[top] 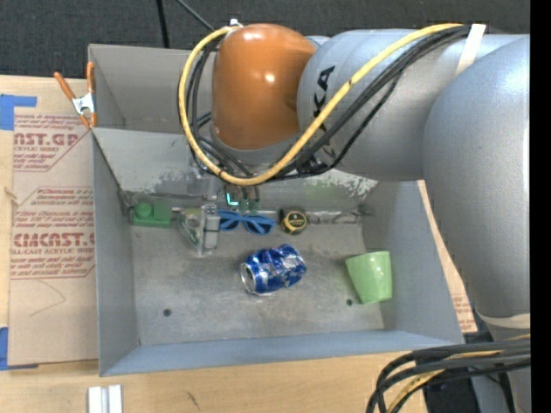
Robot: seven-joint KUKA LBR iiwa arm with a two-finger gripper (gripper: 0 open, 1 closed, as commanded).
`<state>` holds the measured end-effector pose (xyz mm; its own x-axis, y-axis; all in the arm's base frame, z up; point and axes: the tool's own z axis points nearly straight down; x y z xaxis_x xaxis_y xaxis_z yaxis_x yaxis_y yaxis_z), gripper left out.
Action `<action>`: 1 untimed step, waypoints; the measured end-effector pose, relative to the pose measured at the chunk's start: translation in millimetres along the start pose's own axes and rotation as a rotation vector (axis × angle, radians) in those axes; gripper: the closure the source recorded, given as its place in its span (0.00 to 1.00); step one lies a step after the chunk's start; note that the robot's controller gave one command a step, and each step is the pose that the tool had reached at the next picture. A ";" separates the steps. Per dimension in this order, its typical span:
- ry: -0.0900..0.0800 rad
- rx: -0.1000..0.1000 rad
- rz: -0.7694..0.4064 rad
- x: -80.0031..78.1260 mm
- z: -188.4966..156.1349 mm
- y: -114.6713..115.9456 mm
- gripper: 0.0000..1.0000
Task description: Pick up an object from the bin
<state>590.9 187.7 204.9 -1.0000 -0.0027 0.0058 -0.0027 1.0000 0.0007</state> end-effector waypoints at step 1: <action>0.002 0.003 0.103 23.9 110.3 -77.8 0.00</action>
Offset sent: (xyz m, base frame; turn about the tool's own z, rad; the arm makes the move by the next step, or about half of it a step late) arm -0.0220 -0.0752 -0.1048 0.0997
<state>566.6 110.0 94.7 -0.9949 0.1006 0.0073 0.1005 0.9949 -0.0029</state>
